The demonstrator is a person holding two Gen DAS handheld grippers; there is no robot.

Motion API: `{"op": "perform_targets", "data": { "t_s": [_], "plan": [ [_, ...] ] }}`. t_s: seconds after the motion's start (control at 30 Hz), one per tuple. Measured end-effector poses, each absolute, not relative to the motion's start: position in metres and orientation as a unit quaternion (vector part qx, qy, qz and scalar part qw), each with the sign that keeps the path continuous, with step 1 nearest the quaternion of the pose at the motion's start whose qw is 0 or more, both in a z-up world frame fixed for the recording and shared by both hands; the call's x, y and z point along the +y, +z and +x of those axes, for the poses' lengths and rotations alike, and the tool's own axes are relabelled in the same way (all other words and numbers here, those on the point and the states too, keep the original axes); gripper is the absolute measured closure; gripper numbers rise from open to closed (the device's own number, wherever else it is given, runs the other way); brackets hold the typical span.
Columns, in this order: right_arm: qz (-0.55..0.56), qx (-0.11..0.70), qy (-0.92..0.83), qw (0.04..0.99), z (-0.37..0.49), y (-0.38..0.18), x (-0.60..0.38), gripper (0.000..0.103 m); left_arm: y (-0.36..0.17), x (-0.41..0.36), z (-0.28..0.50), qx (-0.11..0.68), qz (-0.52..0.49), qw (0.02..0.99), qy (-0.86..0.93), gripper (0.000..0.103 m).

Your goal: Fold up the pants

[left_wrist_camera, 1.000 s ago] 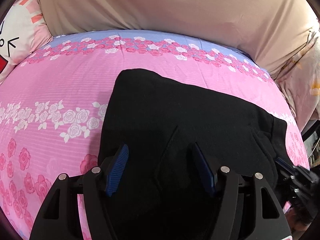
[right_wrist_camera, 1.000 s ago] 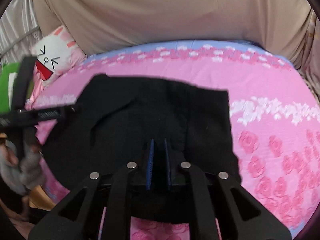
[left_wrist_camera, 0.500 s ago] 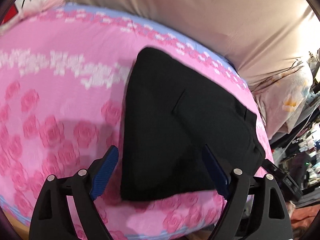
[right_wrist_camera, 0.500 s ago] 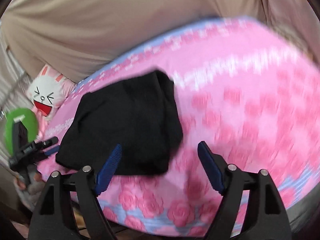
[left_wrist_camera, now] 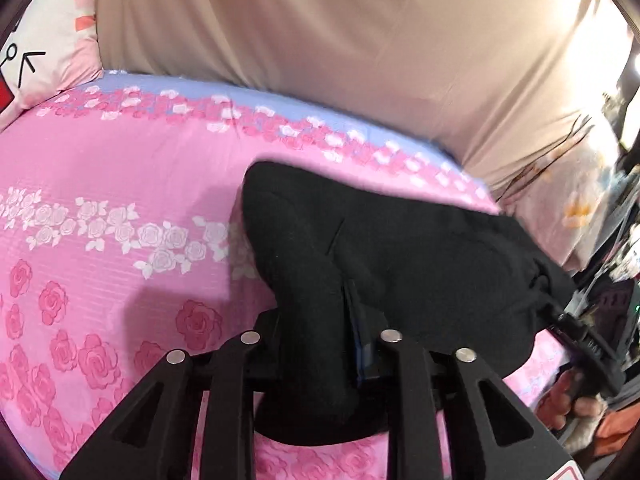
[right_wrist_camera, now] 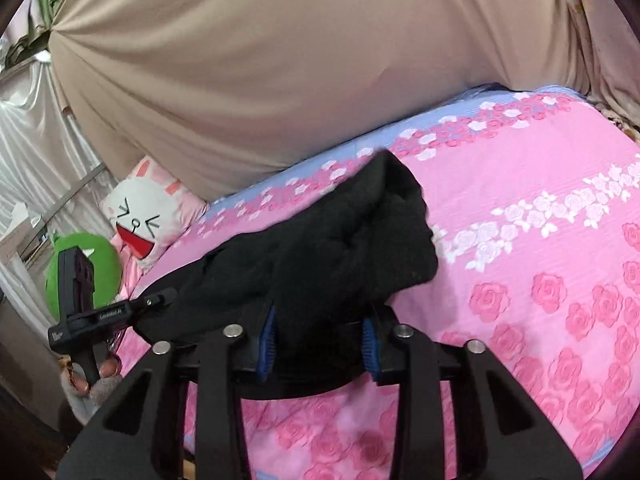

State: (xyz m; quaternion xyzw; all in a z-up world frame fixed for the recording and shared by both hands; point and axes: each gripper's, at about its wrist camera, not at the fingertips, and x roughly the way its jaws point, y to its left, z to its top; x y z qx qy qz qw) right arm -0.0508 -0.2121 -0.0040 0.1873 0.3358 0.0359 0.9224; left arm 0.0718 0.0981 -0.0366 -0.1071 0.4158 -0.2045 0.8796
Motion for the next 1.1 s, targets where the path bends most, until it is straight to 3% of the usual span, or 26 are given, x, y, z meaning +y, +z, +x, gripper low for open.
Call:
{"op": "perform_targets", "data": {
  "t_s": [0.07, 0.13, 0.2, 0.27, 0.3, 0.33, 0.37, 0.43, 0.53, 0.57, 0.8, 1.1],
  "plan": [
    [0.175, 0.395, -0.025, 0.901, -0.045, -0.041, -0.226, 0.055, -0.066, 0.089, 0.077, 0.453, -0.074, 0.872, -0.172, 0.068],
    [0.229, 0.390, -0.021, 0.892, -0.063, -0.050, -0.239, 0.047, -0.080, 0.090, 0.069, 0.463, -0.075, 0.869, -0.159, 0.064],
    [0.211, 0.370, -0.042, 0.904, -0.076, -0.033, -0.238, 0.049, -0.066, 0.095, 0.055, 0.453, -0.072, 0.875, -0.153, 0.065],
    [0.128, 0.337, -0.078, 0.929, -0.081, 0.001, -0.222, 0.063, -0.034, 0.090, 0.043, 0.418, -0.058, 0.894, -0.153, 0.067],
    [0.101, 0.318, -0.080, 0.939, -0.080, 0.016, -0.212, 0.064, -0.022, 0.088, 0.040, 0.402, -0.048, 0.902, -0.152, 0.067],
    [0.079, 0.299, -0.066, 0.949, -0.076, 0.032, -0.199, 0.068, -0.005, 0.077, 0.037, 0.380, -0.026, 0.912, -0.151, 0.060],
    [0.072, 0.296, -0.054, 0.951, -0.072, 0.037, -0.193, 0.069, 0.003, 0.069, 0.038, 0.372, -0.015, 0.915, -0.155, 0.044],
    [0.052, 0.306, -0.034, 0.950, -0.049, 0.031, -0.176, 0.070, 0.004, 0.052, 0.047, 0.366, -0.003, 0.916, -0.165, 0.033],
    [0.018, 0.391, -0.059, 0.918, -0.001, -0.035, -0.174, 0.070, -0.038, 0.023, 0.076, 0.416, 0.037, 0.894, -0.160, 0.030],
    [0.038, 0.381, -0.059, 0.922, -0.001, -0.038, -0.178, 0.070, -0.058, 0.017, 0.087, 0.438, 0.038, 0.884, -0.159, 0.029],
    [0.054, 0.320, -0.067, 0.943, -0.040, 0.020, -0.174, 0.063, -0.043, 0.029, 0.081, 0.424, 0.028, 0.896, -0.131, 0.020],
    [0.042, 0.347, -0.046, 0.936, -0.033, 0.004, -0.145, 0.059, -0.049, 0.029, 0.077, 0.435, 0.035, 0.892, -0.117, 0.018]
  ]
}}
